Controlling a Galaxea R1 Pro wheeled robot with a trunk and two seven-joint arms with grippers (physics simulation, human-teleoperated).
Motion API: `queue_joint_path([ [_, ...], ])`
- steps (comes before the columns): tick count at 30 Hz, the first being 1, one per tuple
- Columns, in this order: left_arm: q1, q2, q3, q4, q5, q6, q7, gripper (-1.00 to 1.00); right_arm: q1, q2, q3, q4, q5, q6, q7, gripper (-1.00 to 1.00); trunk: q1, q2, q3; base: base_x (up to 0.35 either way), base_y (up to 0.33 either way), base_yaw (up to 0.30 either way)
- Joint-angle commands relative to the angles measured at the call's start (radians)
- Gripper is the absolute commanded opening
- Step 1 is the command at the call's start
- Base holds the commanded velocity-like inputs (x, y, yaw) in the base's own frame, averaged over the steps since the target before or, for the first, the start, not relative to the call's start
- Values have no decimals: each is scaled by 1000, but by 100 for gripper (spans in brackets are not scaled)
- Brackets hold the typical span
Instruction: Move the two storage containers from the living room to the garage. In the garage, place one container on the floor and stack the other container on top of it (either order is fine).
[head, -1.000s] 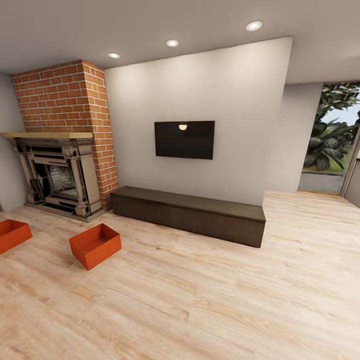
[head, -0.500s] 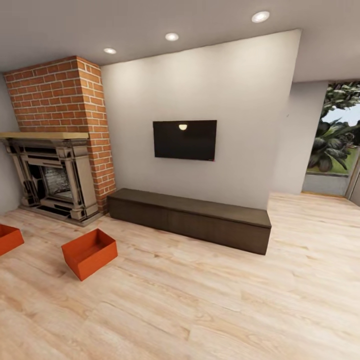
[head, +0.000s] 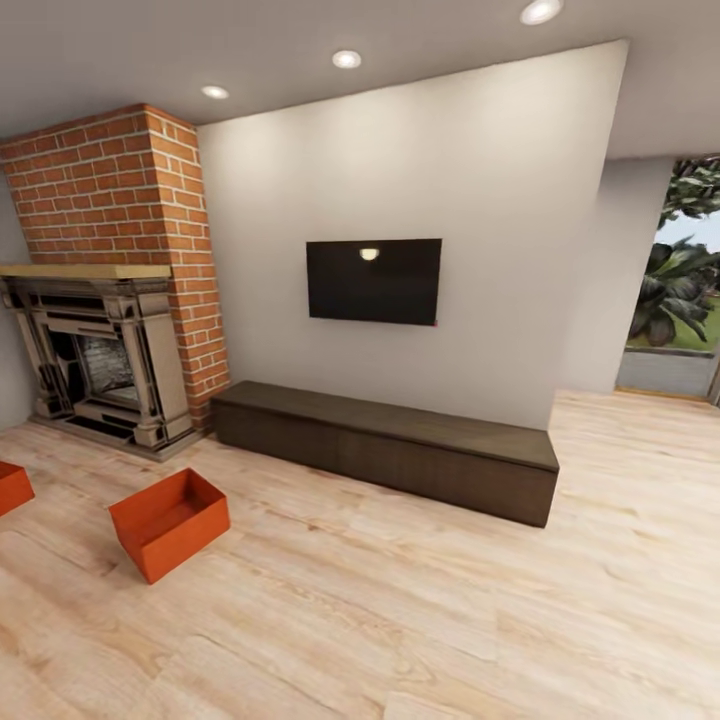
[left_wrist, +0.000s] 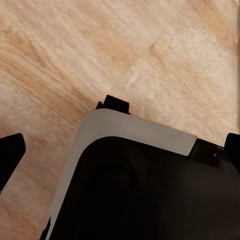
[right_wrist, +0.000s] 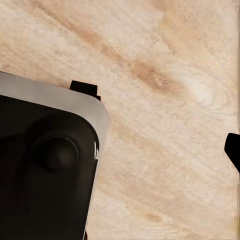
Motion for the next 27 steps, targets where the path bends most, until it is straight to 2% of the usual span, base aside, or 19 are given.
queue_joint_path([
  [1,0,0,3,-2,3,7,1,100,-1,0,4,1,5,-3,-4,100,1,-1,-1,324,0,189],
  [27,0,0,3,-2,2,5,1,100,-1,0,1,1,5,-13,-6,100,1,-1,-1,324,0,264],
])
